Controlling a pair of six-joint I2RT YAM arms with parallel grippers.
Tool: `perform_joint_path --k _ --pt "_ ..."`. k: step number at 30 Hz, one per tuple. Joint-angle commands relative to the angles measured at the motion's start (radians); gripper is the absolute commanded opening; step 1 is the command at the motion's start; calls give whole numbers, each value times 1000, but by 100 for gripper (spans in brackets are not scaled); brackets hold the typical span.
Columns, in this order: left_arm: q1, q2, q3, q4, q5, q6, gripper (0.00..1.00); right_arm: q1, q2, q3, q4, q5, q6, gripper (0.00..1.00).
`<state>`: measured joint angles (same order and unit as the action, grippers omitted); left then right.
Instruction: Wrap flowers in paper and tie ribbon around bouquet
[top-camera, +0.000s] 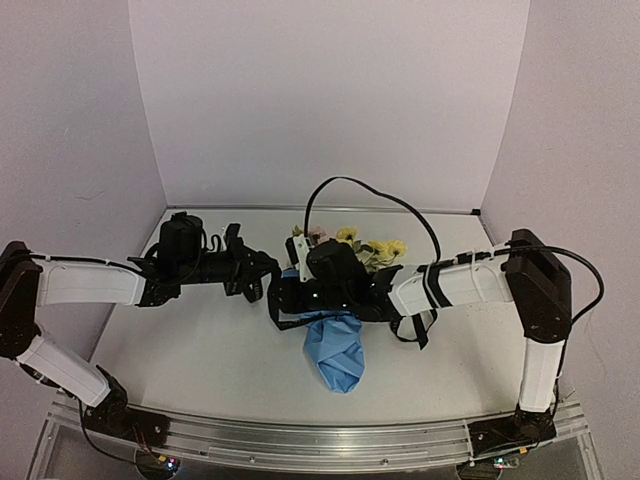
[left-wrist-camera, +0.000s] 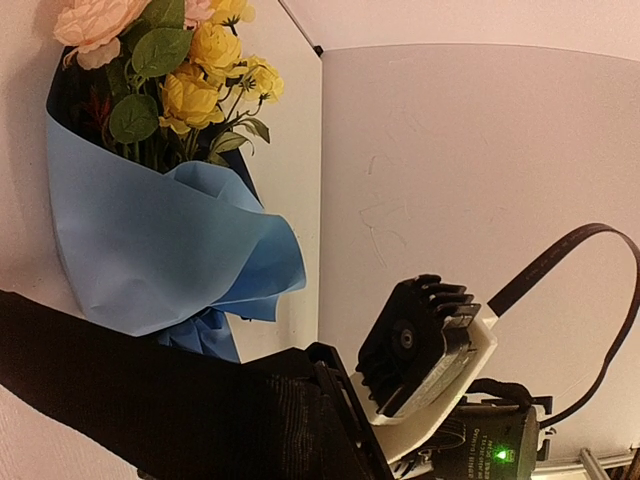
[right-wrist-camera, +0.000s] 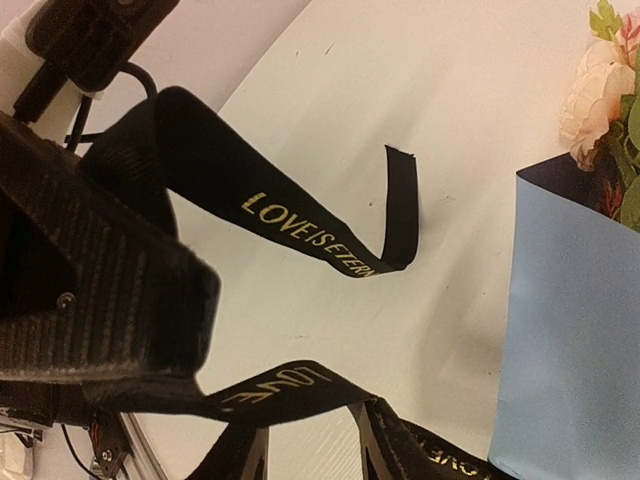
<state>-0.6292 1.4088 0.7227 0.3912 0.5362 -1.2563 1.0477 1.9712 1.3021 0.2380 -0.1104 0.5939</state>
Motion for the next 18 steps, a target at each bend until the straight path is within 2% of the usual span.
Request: perform_joint_path --k 1,6,11,13,15,18 --pt "6 -37 -7 4 -10 14 1 -7 16 54 30 6 -5 25" --pt "13 -46 -17 -13 -14 22 1 -7 -5 41 30 8 -5 1" --pt "25 -73 -25 -47 -30 39 1 -7 -38 -2 30 18 -7 0" --pt "26 -77 -16 -64 -29 49 1 -5 -62 -27 32 32 -21 11" --pt "26 -71 -10 -67 -16 54 1 -4 -83 -48 31 59 -37 27" --pt "26 -66 -2 -66 2 58 1 -6 -97 -54 33 67 -74 40"
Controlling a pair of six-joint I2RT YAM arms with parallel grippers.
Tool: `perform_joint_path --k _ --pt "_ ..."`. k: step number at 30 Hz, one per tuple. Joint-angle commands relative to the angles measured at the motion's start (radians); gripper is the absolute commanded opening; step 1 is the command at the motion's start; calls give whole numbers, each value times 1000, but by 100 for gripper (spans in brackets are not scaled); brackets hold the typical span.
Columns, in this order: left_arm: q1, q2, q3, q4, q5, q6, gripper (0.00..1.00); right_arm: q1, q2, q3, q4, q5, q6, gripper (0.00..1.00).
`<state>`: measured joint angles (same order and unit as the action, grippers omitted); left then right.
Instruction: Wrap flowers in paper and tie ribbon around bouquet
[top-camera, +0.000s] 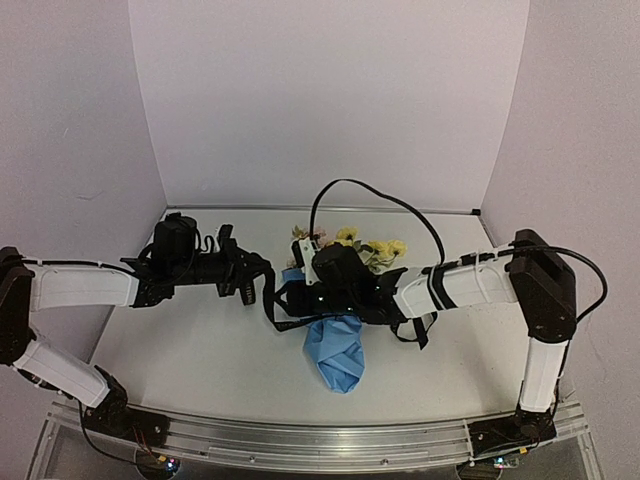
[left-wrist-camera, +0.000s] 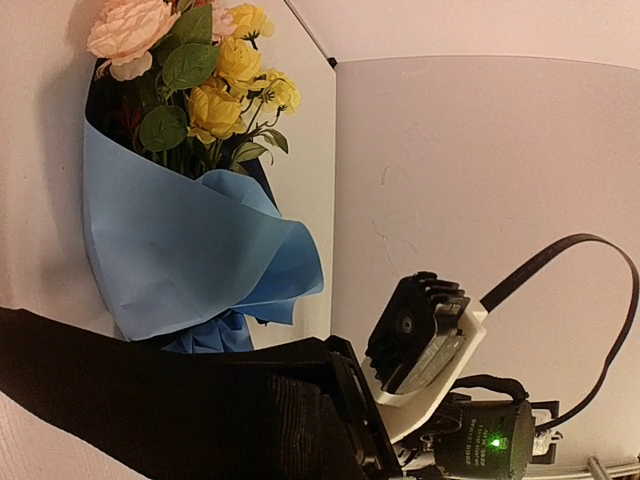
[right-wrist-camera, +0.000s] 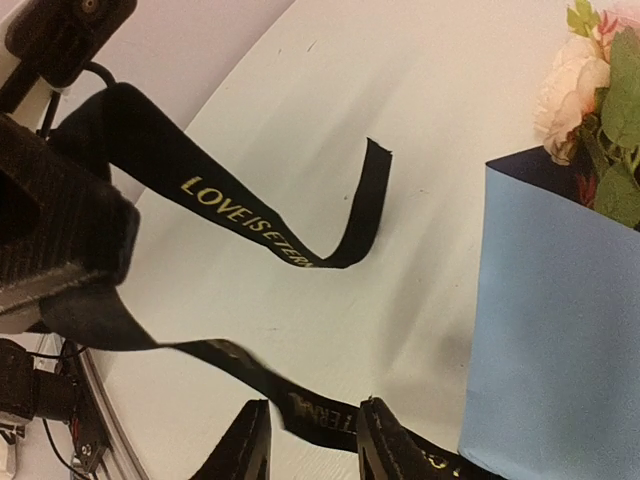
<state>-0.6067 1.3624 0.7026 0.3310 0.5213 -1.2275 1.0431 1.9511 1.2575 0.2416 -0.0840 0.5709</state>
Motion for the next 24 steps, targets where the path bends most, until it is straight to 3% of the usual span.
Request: perform_joint_path --k 1,6,15,24 --pt "3 -19 20 -7 20 31 1 0 -77 -3 29 34 -67 43" --pt "4 -14 37 -19 35 41 1 -5 -63 41 28 -10 -119 49" --pt "4 0 50 -18 49 44 0 -8 -7 138 7 -87 -135 46" --pt "4 15 56 -14 48 43 0 -7 7 150 -19 -123 -119 27"
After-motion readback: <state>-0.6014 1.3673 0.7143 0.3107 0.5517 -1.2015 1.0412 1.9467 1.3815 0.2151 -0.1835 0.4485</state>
